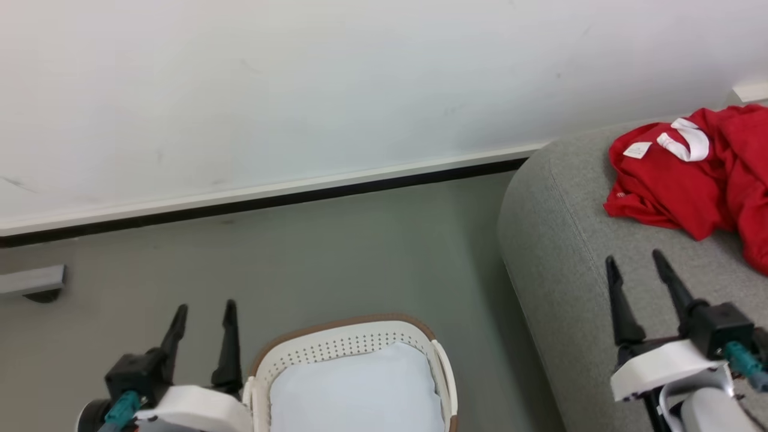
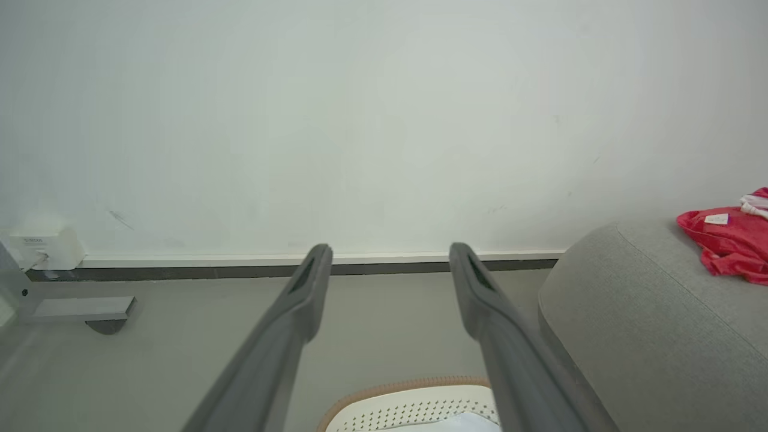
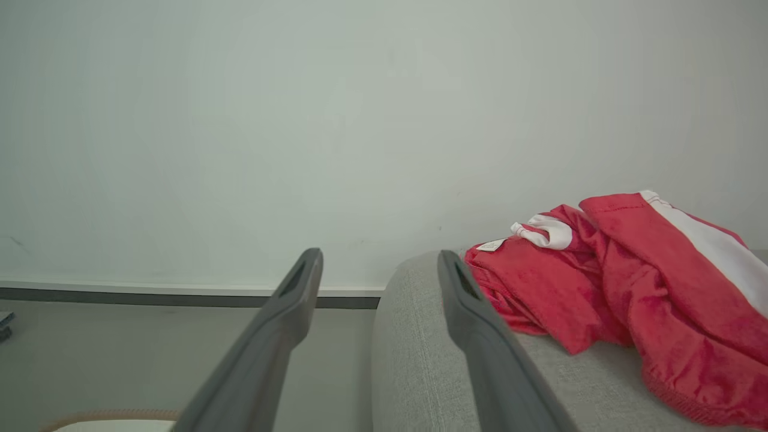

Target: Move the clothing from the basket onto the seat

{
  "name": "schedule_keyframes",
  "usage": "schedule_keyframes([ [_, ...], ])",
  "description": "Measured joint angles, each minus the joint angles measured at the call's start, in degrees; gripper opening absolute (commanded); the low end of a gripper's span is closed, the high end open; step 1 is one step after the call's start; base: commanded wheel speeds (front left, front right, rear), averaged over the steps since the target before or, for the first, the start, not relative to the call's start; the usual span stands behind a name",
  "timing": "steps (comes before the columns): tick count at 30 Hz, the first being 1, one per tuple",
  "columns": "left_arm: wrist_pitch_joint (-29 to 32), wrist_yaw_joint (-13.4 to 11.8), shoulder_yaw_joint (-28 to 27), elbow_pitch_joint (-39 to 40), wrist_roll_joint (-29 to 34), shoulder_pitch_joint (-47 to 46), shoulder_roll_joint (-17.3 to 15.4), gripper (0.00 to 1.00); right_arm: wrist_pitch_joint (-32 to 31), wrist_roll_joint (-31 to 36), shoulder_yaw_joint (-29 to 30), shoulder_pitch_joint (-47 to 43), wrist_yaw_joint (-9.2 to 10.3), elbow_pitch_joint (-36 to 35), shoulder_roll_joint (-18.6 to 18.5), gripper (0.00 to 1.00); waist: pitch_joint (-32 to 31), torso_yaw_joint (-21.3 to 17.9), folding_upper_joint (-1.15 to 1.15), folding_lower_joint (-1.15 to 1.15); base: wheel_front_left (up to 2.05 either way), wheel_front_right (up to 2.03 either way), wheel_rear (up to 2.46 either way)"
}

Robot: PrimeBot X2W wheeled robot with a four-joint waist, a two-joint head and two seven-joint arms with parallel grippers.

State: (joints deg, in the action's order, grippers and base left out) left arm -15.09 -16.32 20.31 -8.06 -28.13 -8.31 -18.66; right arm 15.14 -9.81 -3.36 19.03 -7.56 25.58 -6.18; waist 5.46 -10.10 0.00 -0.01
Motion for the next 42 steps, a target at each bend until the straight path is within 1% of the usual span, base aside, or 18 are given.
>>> schedule_keyframes([
  [2, 0.0, 0.82, -2.21, -0.25, 1.86, 1.32, 1.18, 1.0, 0.0, 0.13, -0.13, -1.33, 0.0, -0.2, 1.11, 1.0, -0.64, 0.34, 0.0, 0.0, 0.0, 0.0, 0.0],
  [7, -0.03, 3.32, -8.2, -0.58, 4.74, 5.42, 4.94, 1.0, 0.0, 0.04, -1.48, -4.97, 0.01, 0.02, 2.56, 1.0, -2.47, 0.87, 0.0, 0.0, 0.0, 0.0, 0.0],
  [11, -0.03, 6.26, -11.93, -1.05, 7.02, 8.39, 7.66, 1.0, 0.0, 0.15, -1.77, -7.0, 0.01, 0.03, 2.88, 1.0, -3.69, 1.19, 0.0, 0.0, 0.0, 0.0, 0.0],
  [17, -0.03, 10.43, -16.68, -1.12, 10.6, 10.44, 10.51, 1.0, -0.01, 0.25, -2.52, -8.76, 0.01, -0.04, 3.16, 1.0, -4.61, 1.51, 0.0, 0.0, 0.0, 0.0, 0.0],
  [23, -0.03, 14.1, -19.47, -0.78, 13.85, 11.27, 12.57, 1.0, 0.0, 0.16, -2.91, -8.89, 0.01, -0.1, 3.23, 1.0, -5.02, 1.62, 0.0, 0.0, 0.0, 0.0, 0.0],
  [31, -0.03, 16.67, -21.18, -1.05, 16.47, 11.84, 14.47, 1.0, 0.0, -0.46, -3.49, -8.72, 0.01, 0.54, 3.26, 1.0, -5.23, 1.78, 0.0, 0.01, 0.0, 0.0, 0.0],
  [37, -0.03, 17.82, -22.26, -1.34, 17.42, 11.83, 15.1, 1.0, -0.01, -0.88, -4.11, -8.53, 0.01, 1.16, 3.27, 1.0, -4.97, 1.74, 0.0, 0.01, 0.0, 0.0, 0.0],
  [42, -0.03, 18.08, -22.93, -1.42, 17.89, 11.77, 15.5, 1.0, 0.0, -1.05, -4.56, -8.29, 0.01, 1.77, 3.27, 1.0, -4.87, 1.65, 0.0, 0.01, 0.0, 0.0, 0.0],
])
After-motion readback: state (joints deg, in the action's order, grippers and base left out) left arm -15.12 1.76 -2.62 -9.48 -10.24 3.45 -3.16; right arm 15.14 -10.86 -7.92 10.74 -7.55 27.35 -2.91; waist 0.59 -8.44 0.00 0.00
